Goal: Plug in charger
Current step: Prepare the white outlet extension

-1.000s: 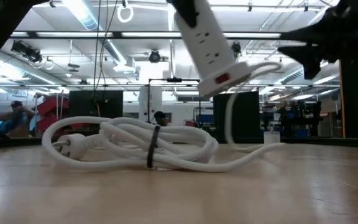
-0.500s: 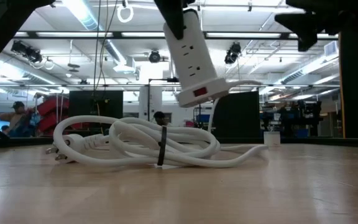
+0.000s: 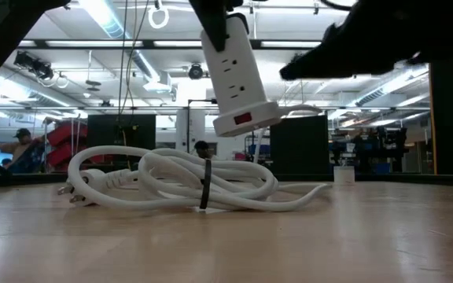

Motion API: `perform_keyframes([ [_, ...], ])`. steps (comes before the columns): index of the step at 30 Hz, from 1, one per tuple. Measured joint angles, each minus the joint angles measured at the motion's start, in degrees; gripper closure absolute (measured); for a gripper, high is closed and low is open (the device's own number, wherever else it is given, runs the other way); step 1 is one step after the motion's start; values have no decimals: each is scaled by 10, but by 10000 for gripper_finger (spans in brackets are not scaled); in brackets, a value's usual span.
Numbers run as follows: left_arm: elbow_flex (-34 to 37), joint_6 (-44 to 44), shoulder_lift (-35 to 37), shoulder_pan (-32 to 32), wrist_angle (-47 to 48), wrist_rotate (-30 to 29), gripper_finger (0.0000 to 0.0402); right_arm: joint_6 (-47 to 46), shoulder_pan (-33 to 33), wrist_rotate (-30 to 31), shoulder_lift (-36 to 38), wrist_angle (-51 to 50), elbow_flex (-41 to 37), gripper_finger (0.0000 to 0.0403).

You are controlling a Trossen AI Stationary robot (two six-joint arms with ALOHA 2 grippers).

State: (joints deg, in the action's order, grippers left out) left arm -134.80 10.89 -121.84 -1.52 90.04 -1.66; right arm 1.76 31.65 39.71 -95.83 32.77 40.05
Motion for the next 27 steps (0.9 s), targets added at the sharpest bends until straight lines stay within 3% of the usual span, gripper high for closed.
perform_keyframes([
  [5, 0, 7, 0, 0, 0, 0, 125, -45, -21, -113, -53, -8, 49, 284],
  [8, 0, 7, 0, 1, 0, 0, 125, -82, -35, -139, -96, -54, 89, 276],
  [12, 0, 5, 0, 0, 0, -1, 125, -136, -50, -149, -142, -105, 126, 229],
  [16, 0, 2, 0, 0, 0, -2, 125, -157, -69, -233, -167, -104, 143, 169],
  [19, 0, -1, 0, 0, 0, -2, 125, -166, -78, -255, -167, -111, 144, 147],
  [22, 0, -4, 0, 0, 0, -1, 125, -167, -79, -257, -167, -135, 144, 173],
  [27, 0, -4, 0, 0, 1, -2, 125, -170, -85, -276, -162, -174, 146, 302],
])
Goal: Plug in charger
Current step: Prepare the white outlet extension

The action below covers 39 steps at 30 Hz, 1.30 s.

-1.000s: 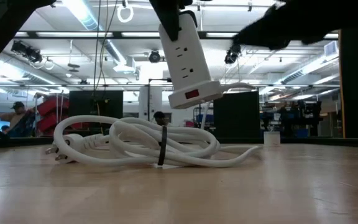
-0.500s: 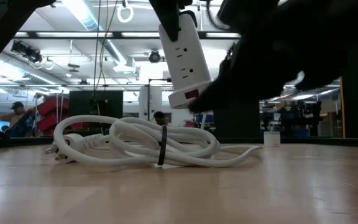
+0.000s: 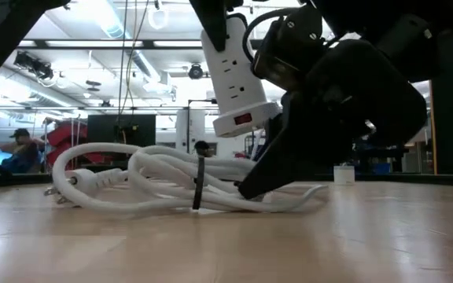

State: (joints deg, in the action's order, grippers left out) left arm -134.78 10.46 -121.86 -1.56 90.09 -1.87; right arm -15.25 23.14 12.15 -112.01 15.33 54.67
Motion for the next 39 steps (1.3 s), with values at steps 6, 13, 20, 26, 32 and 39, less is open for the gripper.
perform_keyframes([
  [6, 0, 0, 0, 0, -1, 0, 125, -20, 3, -43, 31, -95, 1, 342],
  [13, 0, -4, 0, -1, -1, 0, 125, -154, 60, -22, 165, -426, -4, 342],
  [20, 0, -17, 0, -3, -1, 15, 125, -388, 110, 10, 262, -736, -3, 344],
  [26, 1, -21, -22, -16, -2, 40, 125, -523, 104, -7, 269, -909, -3, 354],
  [32, 1, -4, -70, -29, -2, 56, 125, -539, 106, -74, 269, -893, -3, 391],
  [39, -2, 9, -121, -29, -3, 49, 125, -537, 114, -54, 269, -867, -24, 362],
])
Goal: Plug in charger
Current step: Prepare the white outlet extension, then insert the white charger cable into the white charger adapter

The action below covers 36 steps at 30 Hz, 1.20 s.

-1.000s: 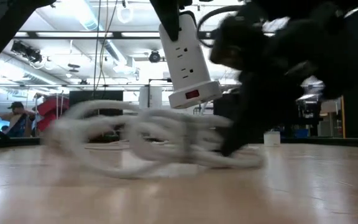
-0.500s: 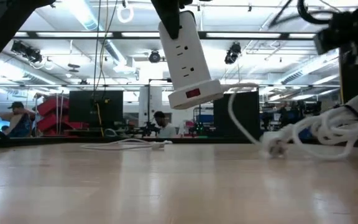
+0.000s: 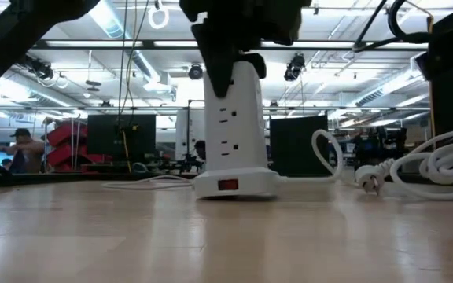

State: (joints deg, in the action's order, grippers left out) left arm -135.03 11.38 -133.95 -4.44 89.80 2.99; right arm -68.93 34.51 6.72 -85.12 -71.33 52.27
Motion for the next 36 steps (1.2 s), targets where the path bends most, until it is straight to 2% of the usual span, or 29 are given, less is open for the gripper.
perform_keyframes([
  [5, 0, -4, -2, 6, -4, -1, 125, 1, 0, 37, 0, -1, -22, 321],
  [11, -1, -22, 0, 9, -5, -3, 125, 5, 0, 40, 0, -10, -24, 268],
  [12, -1, -28, 0, 9, -5, -4, 112, 7, 0, 40, 0, -10, -24, 257],
  [15, 2, -47, -2, 11, -4, -28, 35, 15, -1, 33, 0, -11, -24, 227],
  [17, 3, -55, -2, 12, 5, -52, 22, 16, -2, 33, 0, -17, -21, 208],
  [21, 3, -55, 32, 12, 3, -66, 72, 16, -2, 36, 0, -42, -6, 180],
  [26, 2, -46, 100, 8, -2, -64, 119, 16, -2, 87, 0, -102, 29, 164],
  [33, 1, -96, 227, -1, 0, -64, 128, 16, -2, 185, 0, -122, 85, 171],
  [36, 8, -101, 278, -25, -30, -76, 128, 25, 2, 273, 0, -104, 92, 179],
])
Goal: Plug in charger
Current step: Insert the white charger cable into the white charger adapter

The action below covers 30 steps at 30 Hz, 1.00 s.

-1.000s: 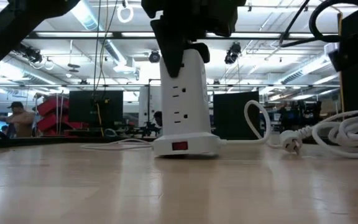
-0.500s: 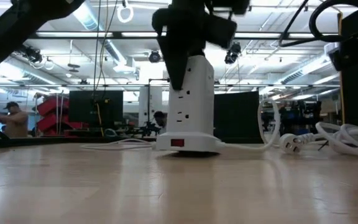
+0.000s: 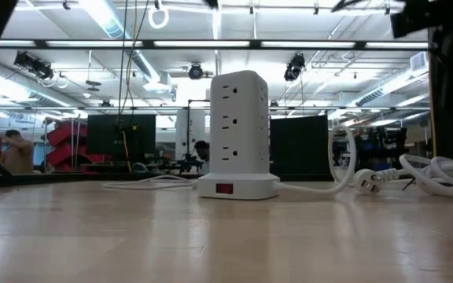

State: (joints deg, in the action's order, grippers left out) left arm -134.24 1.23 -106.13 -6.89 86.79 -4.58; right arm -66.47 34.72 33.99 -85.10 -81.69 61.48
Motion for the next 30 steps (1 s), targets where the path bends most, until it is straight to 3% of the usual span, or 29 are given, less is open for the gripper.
perform_keyframes([
  [5, 100, 3, 78, -41, -78, -70, 128, -21, 13, 164, 15, 29, -11, 191],
  [12, 461, 21, 216, -35, -300, -91, 137, -81, 22, 323, 93, 137, -107, 201],
  [16, 677, 24, 299, 7, -452, -91, 149, -85, -6, 314, 145, 188, -188, 206],
  [20, 818, 31, 350, 59, -602, -90, 155, -45, -77, 291, 199, 285, -268, 212],
  [24, 876, 55, 359, 94, -703, -90, 158, 83, -184, 210, 232, 402, -319, 217],
  [30, 889, 110, 346, 131, -783, -87, 159, 291, -357, 91, 249, 614, -363, 199],
])
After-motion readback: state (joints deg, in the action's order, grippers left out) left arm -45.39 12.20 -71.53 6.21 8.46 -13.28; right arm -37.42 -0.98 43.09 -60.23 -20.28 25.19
